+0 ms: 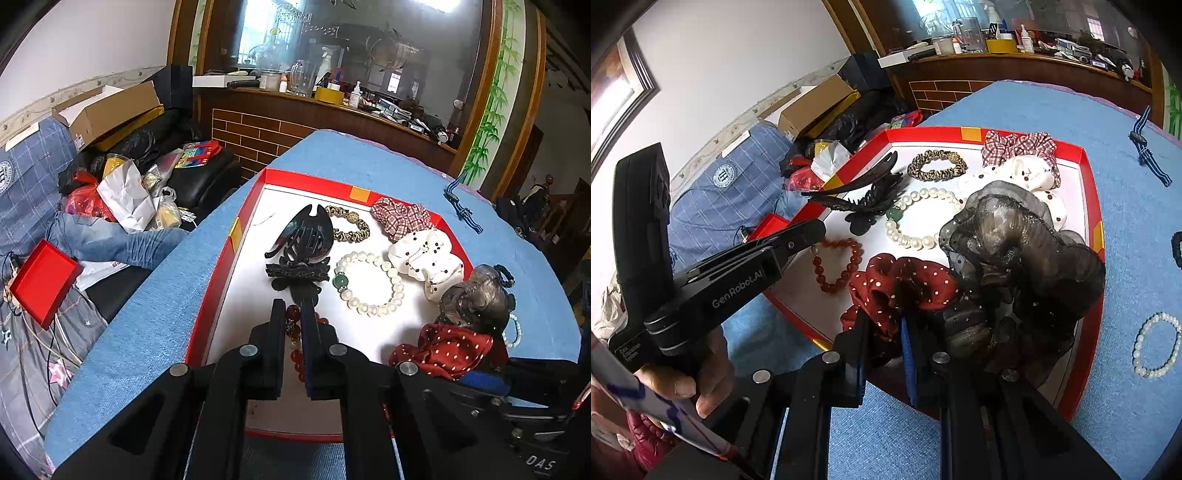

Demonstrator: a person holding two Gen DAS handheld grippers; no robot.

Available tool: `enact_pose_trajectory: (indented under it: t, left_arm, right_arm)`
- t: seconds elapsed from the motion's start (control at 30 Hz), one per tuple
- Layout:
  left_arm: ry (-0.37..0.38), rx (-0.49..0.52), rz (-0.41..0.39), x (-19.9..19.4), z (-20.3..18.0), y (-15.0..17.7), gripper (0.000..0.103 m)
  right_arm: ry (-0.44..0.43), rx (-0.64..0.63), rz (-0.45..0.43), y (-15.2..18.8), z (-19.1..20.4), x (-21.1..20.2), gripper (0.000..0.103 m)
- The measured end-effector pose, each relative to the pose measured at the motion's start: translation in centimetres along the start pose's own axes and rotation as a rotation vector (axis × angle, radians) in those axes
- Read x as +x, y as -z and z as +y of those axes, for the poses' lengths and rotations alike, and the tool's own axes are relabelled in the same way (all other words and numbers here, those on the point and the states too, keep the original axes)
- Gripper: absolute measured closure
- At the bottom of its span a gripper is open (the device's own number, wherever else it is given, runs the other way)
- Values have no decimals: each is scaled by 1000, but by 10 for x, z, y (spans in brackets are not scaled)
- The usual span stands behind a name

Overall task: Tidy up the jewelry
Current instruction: 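Open both grippers to release the scrunchie and bracelet into the box, then move both grippers toward the black beaded bracelet and pearl bracelet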

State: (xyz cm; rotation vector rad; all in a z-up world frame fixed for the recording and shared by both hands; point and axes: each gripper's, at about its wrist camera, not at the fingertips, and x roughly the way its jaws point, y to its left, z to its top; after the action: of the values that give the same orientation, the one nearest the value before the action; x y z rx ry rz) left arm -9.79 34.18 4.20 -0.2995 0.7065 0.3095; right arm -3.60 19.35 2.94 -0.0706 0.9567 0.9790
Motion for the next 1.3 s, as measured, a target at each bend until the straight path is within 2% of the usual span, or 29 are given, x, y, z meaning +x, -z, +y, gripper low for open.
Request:
enact_pose_trajectory:
  t: [0.03, 0.1, 0.13, 0.47, 0.63, 0.77, 1.1, 1.3]
  left_arm:
    - [-3, -1, -2, 0, 0, -1, 96]
    - [0, -5, -5, -2, 1, -1, 96]
    - [-1, -6, -8, -4, 1, -2, 96]
    - [-6, -8, -31, -17, 1, -7, 96]
    - [-6, 2, -48, -27, -4, -10, 96]
    - [-1, 23, -54, -34, -13, -12, 96]
    - [52, 112, -67, -50, -56, -10, 95]
    - [96, 177, -56, -54, -88, -5, 89]
  right_arm:
    - [-1, -4, -5, 0, 1, -2, 78]
    - [-5, -3, -10, 0, 1, -5, 60]
    - [-8, -4, -19, 1, 1, -7, 55]
    - [-54, -5, -73, -1, 2, -28, 54]
    - [-111, -8, -149, -3, 3, -56, 54]
    - [-125, 32, -207, -6, -9, -78, 54]
    - [-65, 212, -262, 2, -78, -118, 54]
    - [37, 302, -281, 12, -125, -147, 54]
